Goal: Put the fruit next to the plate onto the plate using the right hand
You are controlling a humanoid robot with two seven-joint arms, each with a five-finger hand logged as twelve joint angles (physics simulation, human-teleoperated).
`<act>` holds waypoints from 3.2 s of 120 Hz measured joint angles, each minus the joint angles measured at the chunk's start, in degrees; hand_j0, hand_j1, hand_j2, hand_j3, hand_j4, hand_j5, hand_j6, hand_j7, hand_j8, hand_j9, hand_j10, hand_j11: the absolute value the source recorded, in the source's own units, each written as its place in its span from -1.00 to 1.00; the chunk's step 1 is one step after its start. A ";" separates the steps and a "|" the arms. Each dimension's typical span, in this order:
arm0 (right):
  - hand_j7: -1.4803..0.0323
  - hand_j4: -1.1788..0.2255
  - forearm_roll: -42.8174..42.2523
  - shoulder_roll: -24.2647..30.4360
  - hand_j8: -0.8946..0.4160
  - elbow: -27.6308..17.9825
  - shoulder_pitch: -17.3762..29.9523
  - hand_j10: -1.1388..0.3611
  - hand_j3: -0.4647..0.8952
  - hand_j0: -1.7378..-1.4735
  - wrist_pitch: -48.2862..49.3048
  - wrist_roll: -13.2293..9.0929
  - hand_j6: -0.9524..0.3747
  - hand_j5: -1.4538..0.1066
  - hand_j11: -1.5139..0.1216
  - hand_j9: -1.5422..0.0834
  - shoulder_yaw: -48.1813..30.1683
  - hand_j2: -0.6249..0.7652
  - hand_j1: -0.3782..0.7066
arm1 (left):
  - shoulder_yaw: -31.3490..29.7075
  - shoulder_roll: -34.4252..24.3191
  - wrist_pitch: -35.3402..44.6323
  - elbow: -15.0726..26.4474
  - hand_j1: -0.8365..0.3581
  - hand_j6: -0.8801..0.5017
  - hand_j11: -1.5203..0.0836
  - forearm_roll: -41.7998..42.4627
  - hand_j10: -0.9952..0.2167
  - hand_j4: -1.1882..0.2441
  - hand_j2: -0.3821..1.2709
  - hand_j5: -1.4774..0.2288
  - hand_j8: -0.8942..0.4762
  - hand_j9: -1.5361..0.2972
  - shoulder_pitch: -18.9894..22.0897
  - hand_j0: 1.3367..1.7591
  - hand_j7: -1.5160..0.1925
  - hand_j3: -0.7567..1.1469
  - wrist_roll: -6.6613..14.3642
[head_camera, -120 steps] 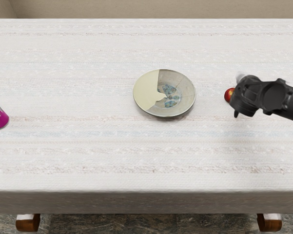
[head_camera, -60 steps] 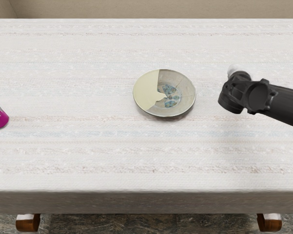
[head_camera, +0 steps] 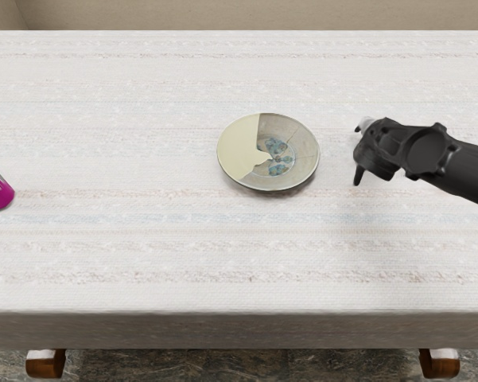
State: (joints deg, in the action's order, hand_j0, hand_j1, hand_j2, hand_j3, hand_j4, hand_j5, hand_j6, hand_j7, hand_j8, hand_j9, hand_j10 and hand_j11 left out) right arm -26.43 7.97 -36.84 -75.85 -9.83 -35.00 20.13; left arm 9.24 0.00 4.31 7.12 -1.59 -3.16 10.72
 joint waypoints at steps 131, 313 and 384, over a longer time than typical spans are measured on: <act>0.48 0.27 -0.44 4.67 -0.06 -0.40 0.64 0.13 -0.32 -0.40 1.64 0.00 0.02 0.39 0.40 0.46 -0.05 -0.17 -0.32 | 0.09 0.00 0.00 0.00 0.98 0.27 0.90 0.00 0.64 0.66 -0.54 0.73 0.30 0.68 -1.85 0.52 0.77 -0.20 0.00; -0.21 -0.06 -0.23 4.85 -0.12 -1.34 0.42 -0.37 -0.32 -0.33 2.48 -0.11 -0.21 -0.27 -0.24 -0.09 -0.43 -0.08 0.18 | 0.18 0.00 0.00 0.00 0.98 0.27 0.90 0.01 0.64 0.66 -0.54 0.73 0.30 0.68 -1.41 0.52 0.77 -0.21 0.00; -0.21 -0.10 -0.10 7.75 -0.62 -9.62 -5.31 -0.37 -0.32 -0.32 2.36 0.00 -0.30 -0.30 -0.26 -0.22 -2.14 -0.17 0.14 | 0.09 0.00 0.00 0.00 0.98 0.27 0.90 0.01 0.64 0.66 -0.54 0.73 0.30 0.68 -0.44 0.52 0.77 -0.21 0.00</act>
State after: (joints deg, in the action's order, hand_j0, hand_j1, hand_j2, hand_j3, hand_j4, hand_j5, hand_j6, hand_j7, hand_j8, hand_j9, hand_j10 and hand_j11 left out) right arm -26.54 15.73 -46.46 -81.17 -7.47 -35.00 17.99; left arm 9.33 0.00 4.31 7.12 -1.58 -3.60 10.72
